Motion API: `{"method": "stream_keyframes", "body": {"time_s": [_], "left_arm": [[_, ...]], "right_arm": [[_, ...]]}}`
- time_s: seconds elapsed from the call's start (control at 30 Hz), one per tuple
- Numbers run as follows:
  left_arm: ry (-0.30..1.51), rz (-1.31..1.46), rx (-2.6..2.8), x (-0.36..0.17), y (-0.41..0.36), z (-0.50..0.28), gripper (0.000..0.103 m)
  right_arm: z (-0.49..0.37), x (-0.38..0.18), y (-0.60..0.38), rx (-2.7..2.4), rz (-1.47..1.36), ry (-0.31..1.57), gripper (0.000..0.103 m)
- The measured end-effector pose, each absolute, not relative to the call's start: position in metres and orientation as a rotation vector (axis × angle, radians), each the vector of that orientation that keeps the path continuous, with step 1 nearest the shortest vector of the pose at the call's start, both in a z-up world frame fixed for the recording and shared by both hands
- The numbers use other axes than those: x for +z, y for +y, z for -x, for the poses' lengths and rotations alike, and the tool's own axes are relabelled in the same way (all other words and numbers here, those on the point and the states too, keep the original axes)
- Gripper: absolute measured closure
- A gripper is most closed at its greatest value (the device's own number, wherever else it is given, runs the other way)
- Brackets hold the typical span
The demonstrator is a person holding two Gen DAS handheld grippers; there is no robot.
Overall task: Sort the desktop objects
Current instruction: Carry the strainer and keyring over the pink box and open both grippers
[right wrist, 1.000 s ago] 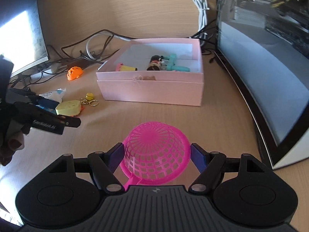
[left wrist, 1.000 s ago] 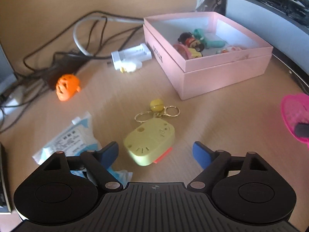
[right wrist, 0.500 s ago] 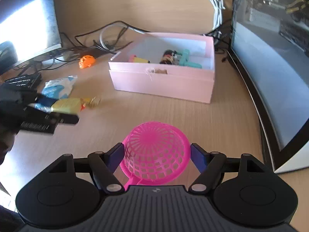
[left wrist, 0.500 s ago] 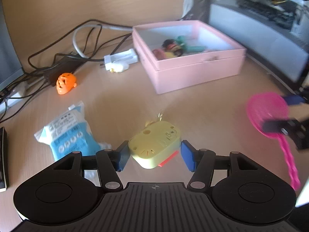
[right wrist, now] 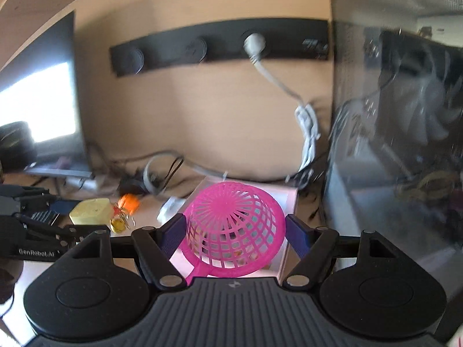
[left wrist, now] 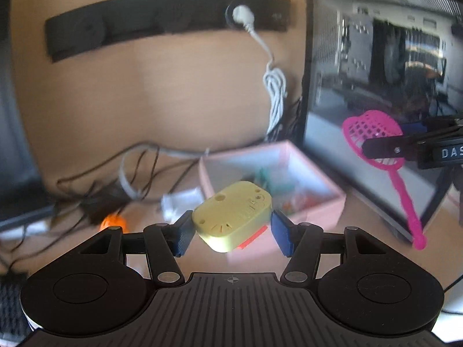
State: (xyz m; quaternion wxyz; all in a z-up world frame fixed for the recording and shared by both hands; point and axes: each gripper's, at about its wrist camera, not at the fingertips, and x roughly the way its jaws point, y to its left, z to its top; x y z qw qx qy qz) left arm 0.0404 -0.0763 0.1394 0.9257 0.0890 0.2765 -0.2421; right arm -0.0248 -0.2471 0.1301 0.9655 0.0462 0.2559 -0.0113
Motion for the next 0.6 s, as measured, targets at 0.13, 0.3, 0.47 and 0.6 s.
{"method": "stream_keyframes", "body": {"time_s": [0.13,0.3,0.47,0.6], "left_arm": [[0.570,-0.187,-0.562,0.139,-0.114,-0.076,0.041],[0.587,-0.155,-0.640,0.127,-0.161,-0.122,0.039],[0.688,-0.091,-0.616,0.100,-0.157,-0.151,0.020],[0.714,-0.086,-0.560,0.087,-0.127,-0.144,0.014]], "right_arm": [[-0.003,0.135,-0.256,-0.056,-0.088,0.496,0.028],[-0.048,0.133,-0.260,-0.112,-0.016,0.511,0.028],[-0.085,0.110,-0.265,-0.156,0.034,0.573,0.028],[-0.111,0.083,-0.264,-0.165,-0.004,0.626,0.028]]}}
